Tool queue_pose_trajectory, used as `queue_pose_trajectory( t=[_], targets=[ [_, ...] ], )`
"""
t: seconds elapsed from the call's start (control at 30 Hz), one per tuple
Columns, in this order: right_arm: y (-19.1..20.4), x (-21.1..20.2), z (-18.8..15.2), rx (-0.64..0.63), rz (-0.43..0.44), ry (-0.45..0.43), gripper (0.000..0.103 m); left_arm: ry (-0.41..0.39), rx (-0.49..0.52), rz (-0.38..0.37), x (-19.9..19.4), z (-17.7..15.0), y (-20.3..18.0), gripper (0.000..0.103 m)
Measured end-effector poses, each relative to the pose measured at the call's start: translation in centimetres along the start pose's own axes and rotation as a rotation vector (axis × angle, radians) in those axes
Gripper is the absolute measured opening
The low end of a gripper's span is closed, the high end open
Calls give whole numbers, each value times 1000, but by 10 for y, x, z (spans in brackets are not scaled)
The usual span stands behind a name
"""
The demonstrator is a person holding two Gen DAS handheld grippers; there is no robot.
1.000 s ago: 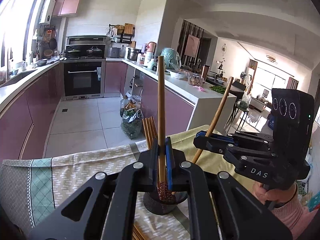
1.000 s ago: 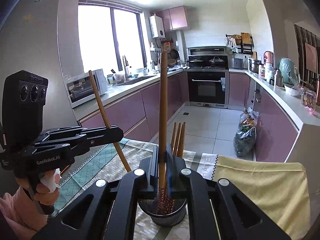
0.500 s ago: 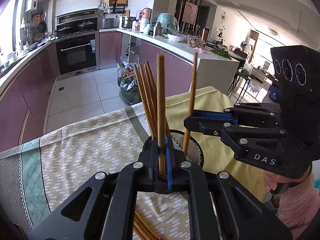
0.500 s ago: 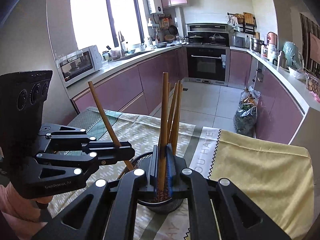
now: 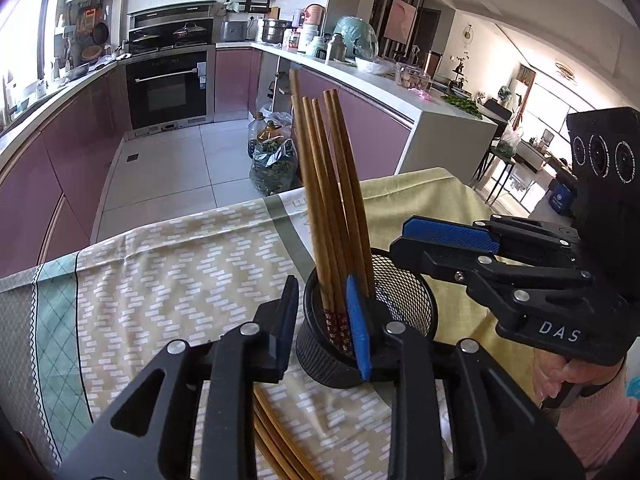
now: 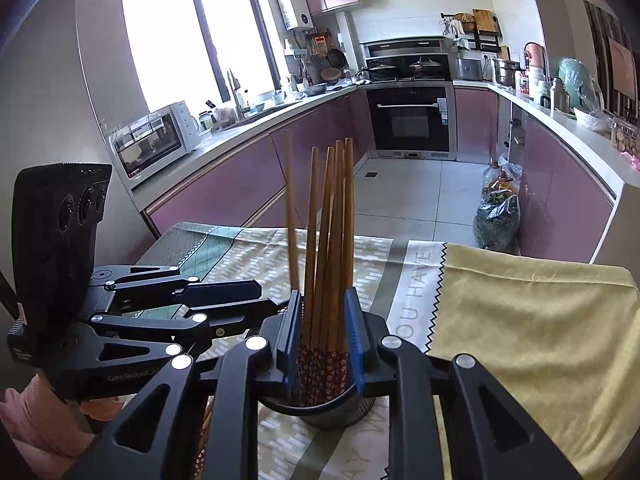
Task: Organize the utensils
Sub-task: 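Open the right gripper and pull it back from the holder, then move the right gripper to the chopstick row and grasp one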
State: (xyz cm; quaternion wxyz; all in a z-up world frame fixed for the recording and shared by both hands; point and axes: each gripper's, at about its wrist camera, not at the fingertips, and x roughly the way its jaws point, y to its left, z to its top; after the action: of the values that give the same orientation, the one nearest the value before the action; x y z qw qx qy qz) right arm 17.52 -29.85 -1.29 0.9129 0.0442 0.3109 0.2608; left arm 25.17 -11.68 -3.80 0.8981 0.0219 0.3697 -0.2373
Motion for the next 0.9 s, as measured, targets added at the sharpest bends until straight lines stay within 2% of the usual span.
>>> queue_pose_trajectory(
  t=[0.07, 0.37, 0.43, 0.57, 0.73, 0.9],
  targets=[
    [2, -3, -2, 1, 6, -9, 29, -3, -13, -1, -2, -3, 4, 26],
    [20, -16, -14, -19, 59, -28, 42, -77, -37, 37, -40, -32, 18, 30],
    [28, -19, -19, -39, 75, -28, 45, -100, -41, 52, -51, -42, 21, 36],
    [44, -27, -30, -90, 89, -32, 50, -126, -41, 110, -69, -58, 25, 41],
    [58, -25, -47, -101, 136, -1, 53, -116, -60, 150, -80, -87, 34, 50],
    [67, -2, -70, -82, 161, 87, 53, -49, -71, 179, -75, -117, 43, 51]
  ],
)
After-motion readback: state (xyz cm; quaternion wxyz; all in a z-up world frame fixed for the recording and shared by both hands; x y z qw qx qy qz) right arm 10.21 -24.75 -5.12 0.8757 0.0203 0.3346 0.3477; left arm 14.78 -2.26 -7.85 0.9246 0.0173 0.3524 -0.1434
